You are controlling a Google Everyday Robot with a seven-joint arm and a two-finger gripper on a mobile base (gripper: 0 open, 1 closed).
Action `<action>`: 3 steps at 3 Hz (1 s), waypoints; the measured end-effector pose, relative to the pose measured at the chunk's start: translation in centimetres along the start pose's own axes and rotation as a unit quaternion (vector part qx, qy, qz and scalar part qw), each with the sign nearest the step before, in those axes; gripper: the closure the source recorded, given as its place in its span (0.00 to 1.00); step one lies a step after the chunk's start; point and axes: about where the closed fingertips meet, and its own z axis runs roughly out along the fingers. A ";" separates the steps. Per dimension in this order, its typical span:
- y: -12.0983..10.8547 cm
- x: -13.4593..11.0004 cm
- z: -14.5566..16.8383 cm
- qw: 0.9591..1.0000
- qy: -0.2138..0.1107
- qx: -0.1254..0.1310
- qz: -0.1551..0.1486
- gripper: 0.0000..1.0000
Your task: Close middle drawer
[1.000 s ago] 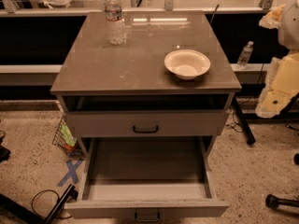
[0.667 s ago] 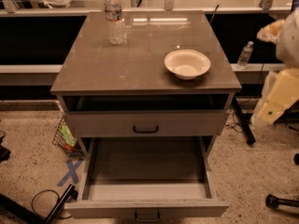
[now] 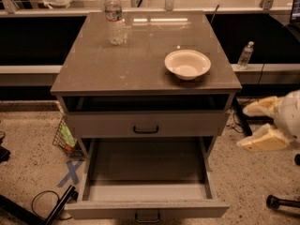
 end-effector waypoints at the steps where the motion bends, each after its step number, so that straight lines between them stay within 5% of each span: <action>1: 1.4 4.0 3.4 0.998 -0.053 0.020 0.010 0.72; 2: 1.3 3.6 3.2 0.999 -0.049 0.019 0.002 0.95; 3: 1.4 3.5 3.2 0.999 -0.049 0.019 0.001 1.00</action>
Offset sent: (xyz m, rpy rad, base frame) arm -0.0046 -0.0092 -0.0450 0.0816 -0.0468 -0.0097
